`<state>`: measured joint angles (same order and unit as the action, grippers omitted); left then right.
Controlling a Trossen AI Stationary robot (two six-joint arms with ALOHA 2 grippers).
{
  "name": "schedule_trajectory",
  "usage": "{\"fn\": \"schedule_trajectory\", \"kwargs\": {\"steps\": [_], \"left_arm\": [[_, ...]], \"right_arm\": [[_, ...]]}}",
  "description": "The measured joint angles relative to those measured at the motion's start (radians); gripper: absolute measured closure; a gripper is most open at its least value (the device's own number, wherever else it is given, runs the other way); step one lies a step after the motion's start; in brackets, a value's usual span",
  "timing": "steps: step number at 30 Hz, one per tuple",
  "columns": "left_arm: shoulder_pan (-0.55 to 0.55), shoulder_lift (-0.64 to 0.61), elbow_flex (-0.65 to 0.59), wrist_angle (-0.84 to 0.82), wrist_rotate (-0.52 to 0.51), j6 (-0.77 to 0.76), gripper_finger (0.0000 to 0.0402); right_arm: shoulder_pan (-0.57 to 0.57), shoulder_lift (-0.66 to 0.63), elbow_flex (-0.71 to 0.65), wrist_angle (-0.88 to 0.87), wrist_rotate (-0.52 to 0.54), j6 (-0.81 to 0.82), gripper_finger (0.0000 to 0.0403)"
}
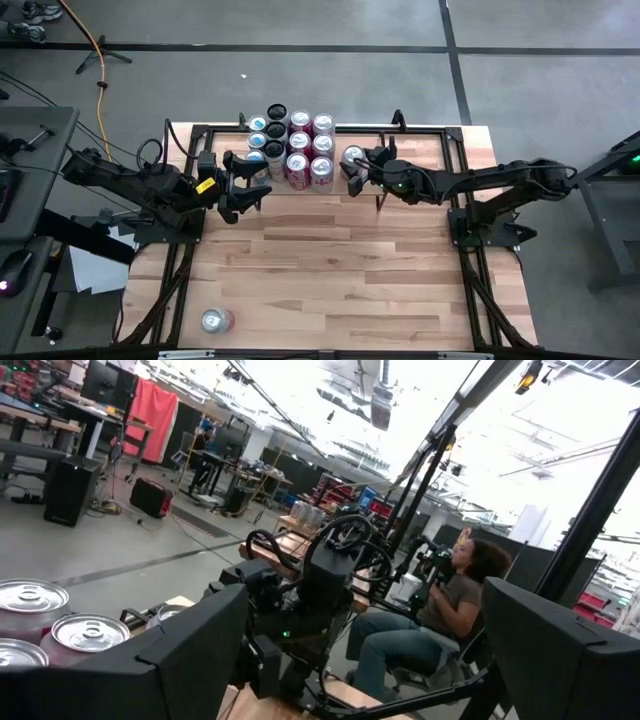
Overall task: Place canned beverage on shelf
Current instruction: Put the right pink-white soda can on the shelf
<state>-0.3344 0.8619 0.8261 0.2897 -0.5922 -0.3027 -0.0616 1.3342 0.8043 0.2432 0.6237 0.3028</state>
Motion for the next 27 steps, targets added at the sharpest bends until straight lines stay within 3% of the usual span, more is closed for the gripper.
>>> {"fn": "schedule_trajectory", "kwargs": {"steps": [7,13,20,27], "left_arm": [[0.000,0.000,0.000,0.000,0.000,0.000,0.0062],[0.000,-0.002,0.000,-0.001,0.000,0.002,0.0062],[0.000,-0.038,-0.001,-0.001,-0.041,0.021,0.0062],[0.000,-0.106,-0.001,0.000,-0.046,0.072,0.0062]], "right_arm": [[0.000,-0.003,0.000,0.000,-0.028,0.010,0.0071],[0.000,-0.003,0.045,-0.065,-0.033,0.011,0.0025],[0.002,-0.003,0.192,-0.372,-0.045,-0.017,0.0008],[0.001,-0.003,0.371,-0.663,-0.178,-0.076,0.0009]]}}
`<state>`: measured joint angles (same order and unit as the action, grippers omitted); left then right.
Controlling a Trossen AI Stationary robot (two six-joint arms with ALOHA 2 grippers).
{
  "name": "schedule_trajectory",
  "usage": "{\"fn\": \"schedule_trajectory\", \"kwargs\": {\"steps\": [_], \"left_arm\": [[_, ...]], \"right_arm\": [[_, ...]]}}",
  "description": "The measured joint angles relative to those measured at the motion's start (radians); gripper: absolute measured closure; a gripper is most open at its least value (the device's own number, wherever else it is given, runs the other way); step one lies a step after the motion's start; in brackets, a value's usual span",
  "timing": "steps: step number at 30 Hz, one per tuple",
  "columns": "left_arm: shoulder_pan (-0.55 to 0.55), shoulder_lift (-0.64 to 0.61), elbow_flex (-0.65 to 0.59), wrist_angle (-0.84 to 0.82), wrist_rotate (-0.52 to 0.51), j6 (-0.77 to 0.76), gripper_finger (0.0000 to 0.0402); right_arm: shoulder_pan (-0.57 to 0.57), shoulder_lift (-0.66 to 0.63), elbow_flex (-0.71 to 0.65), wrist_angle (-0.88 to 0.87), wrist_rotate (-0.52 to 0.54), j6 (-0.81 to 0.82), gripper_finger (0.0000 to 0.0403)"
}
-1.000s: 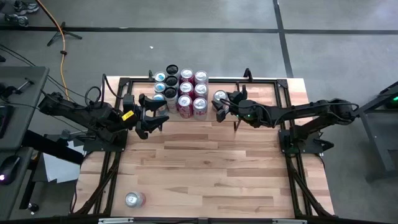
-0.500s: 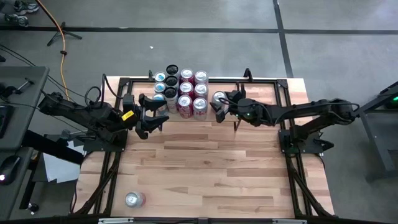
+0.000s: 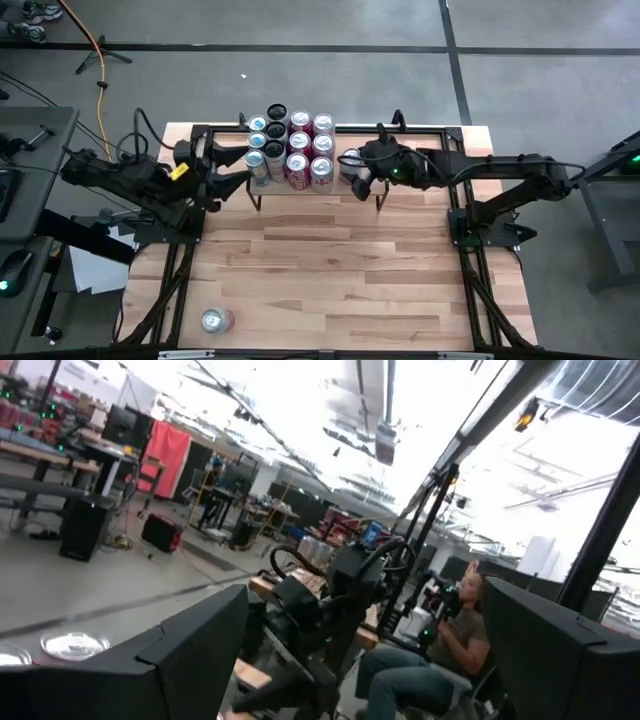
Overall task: Place canned beverage on shelf
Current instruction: Put the right pink-white soda can on the shelf
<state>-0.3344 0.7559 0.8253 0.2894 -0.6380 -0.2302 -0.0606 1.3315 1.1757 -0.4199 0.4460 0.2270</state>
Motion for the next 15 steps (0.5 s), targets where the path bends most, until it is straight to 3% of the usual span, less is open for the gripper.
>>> {"fn": "schedule_trajectory", "kwargs": {"steps": [7,15], "left_arm": [[0.000,-0.047,0.000,-0.008,0.005,0.065,0.0062],[0.000,-0.091,0.000,-0.037,-0.001,0.177,0.0062]], "right_arm": [[0.029,0.000,0.134,-0.238,-0.125,0.028,0.0009],[0.065,-0.020,0.208,-0.340,-0.056,0.046,0.0009]]}}
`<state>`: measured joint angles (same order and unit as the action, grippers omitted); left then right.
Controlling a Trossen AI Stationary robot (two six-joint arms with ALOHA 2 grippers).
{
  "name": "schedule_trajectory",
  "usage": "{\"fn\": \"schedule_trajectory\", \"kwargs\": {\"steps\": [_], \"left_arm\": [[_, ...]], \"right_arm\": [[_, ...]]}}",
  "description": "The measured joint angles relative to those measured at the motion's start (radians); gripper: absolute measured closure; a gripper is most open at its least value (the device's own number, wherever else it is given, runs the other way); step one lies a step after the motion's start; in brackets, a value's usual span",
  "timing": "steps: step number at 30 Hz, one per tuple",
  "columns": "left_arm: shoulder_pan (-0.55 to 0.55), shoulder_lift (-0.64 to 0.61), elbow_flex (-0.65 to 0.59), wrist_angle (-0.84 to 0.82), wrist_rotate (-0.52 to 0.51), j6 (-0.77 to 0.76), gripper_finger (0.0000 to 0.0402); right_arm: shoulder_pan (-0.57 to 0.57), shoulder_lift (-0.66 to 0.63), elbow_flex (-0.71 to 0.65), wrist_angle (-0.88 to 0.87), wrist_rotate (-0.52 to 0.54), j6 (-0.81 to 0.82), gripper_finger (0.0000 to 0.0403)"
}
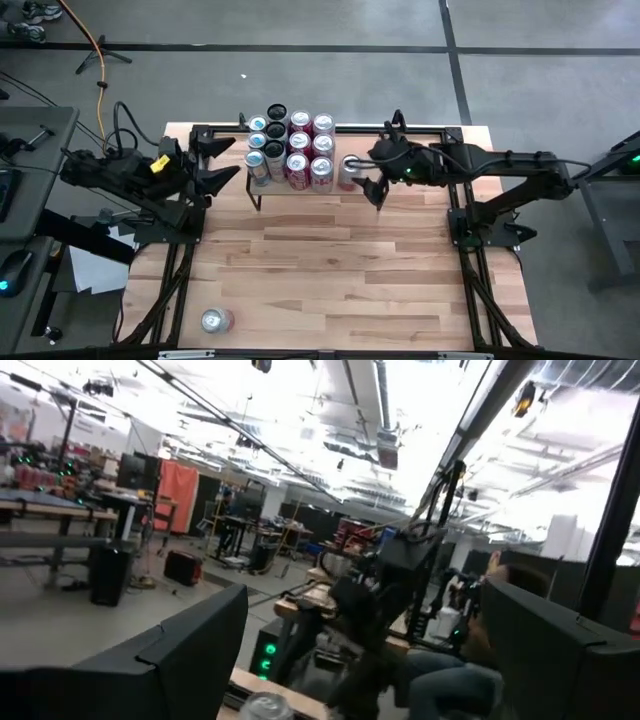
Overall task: Place canned beverage on shelf
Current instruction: Put the right pink-white soda can on the shelf
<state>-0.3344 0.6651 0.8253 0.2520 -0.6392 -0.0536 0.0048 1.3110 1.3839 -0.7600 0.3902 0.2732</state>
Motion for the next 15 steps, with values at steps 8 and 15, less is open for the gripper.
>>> {"fn": "schedule_trajectory", "kwargs": {"steps": [8,15], "left_arm": [[0.000,-0.100,0.000,-0.115,0.004,0.011,0.0062],[0.000,-0.165,0.000,-0.238,0.082,-0.074,0.0062]], "right_arm": [[0.029,-0.010,0.064,0.080,-0.102,0.199,0.0009],[0.078,0.004,0.061,0.311,-0.176,0.350,0.0009]]}}
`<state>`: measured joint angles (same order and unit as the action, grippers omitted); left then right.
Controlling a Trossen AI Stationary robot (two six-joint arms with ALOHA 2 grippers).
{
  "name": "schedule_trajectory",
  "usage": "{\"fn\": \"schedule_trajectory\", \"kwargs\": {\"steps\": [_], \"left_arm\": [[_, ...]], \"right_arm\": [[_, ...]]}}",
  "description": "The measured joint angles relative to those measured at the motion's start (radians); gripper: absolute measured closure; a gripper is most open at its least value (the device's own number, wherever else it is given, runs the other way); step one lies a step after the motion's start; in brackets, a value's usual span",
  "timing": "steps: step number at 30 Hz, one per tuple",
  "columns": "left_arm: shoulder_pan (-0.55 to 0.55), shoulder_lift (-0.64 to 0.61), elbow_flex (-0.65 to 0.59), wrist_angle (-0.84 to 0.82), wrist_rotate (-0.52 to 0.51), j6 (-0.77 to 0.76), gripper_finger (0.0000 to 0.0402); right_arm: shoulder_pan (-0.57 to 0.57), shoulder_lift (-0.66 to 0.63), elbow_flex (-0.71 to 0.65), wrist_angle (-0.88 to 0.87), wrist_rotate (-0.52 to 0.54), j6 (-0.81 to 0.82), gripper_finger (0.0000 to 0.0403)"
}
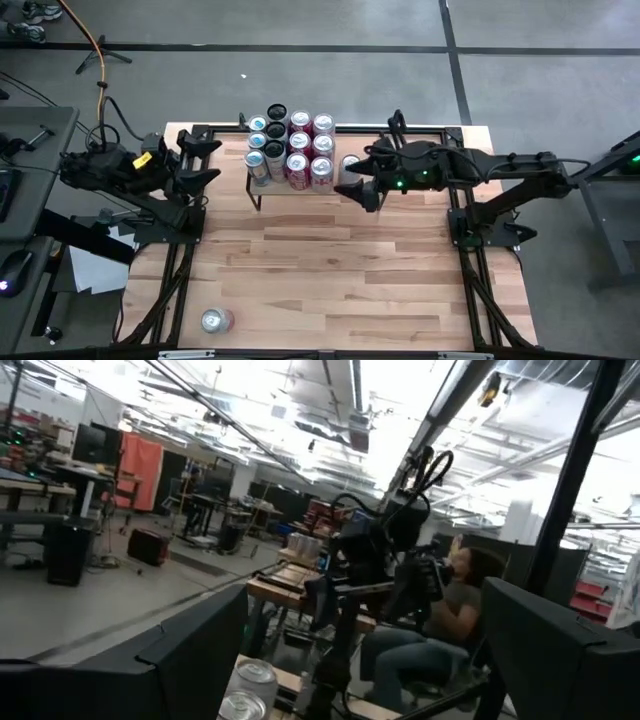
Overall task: Place canned beverage on shelf
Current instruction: Put the right pink-white soda can on the shelf
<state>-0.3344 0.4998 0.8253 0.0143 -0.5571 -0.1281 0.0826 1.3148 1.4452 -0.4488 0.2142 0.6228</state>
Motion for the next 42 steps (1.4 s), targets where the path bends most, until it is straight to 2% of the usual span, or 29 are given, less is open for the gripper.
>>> {"fn": "schedule_trajectory", "kwargs": {"steps": [2,4,7,9,11,14,15,18,22,25,29,33,42], "left_arm": [[0.000,0.000,0.000,-0.004,0.004,-0.001,0.0062],[0.000,0.001,0.000,-0.005,0.005,-0.001,0.0062],[0.000,0.005,0.000,-0.009,0.003,-0.001,0.0062],[0.000,0.009,0.000,-0.014,0.002,-0.012,0.0062],[0.000,0.010,0.000,-0.021,-0.004,-0.017,0.0062],[0.000,0.013,0.000,-0.018,-0.010,-0.017,0.0062],[0.000,0.015,0.000,-0.018,-0.016,-0.017,0.0062],[0.000,0.018,0.000,-0.018,-0.039,-0.017,0.0062],[0.000,0.017,0.000,-0.009,-0.043,-0.020,0.0062],[0.000,0.017,0.000,-0.010,-0.044,-0.028,0.0062],[0.000,0.017,0.000,-0.010,-0.059,-0.028,0.0062],[0.000,0.017,0.000,-0.010,-0.061,-0.028,0.0062],[0.000,0.022,0.000,-0.012,-0.061,-0.027,0.0062]], "right_arm": [[0.012,0.008,-0.002,-0.009,-0.005,0.009,0.0011],[0.037,0.008,-0.002,-0.072,0.034,0.045,0.0023],[0.099,0.030,-0.002,-0.238,0.151,0.137,0.0076],[0.142,0.060,-0.003,-0.361,0.220,0.215,0.0138],[0.185,0.098,-0.004,-0.456,0.269,0.286,0.0219],[0.226,0.148,-0.066,-0.443,0.294,0.357,0.0357],[0.233,0.159,-0.100,-0.407,0.289,0.376,0.0379],[0.233,0.172,-0.223,-0.214,0.290,0.468,0.0377],[0.223,0.146,-0.386,0.092,0.410,0.562,0.0399],[0.196,0.111,-0.466,0.299,0.439,0.586,0.0398],[0.141,0.097,-0.497,0.337,0.441,0.628,0.0401],[0.089,0.096,-0.488,0.361,0.385,0.611,0.0402],[0.023,0.096,-0.485,0.368,0.362,0.608,0.0403]]}}
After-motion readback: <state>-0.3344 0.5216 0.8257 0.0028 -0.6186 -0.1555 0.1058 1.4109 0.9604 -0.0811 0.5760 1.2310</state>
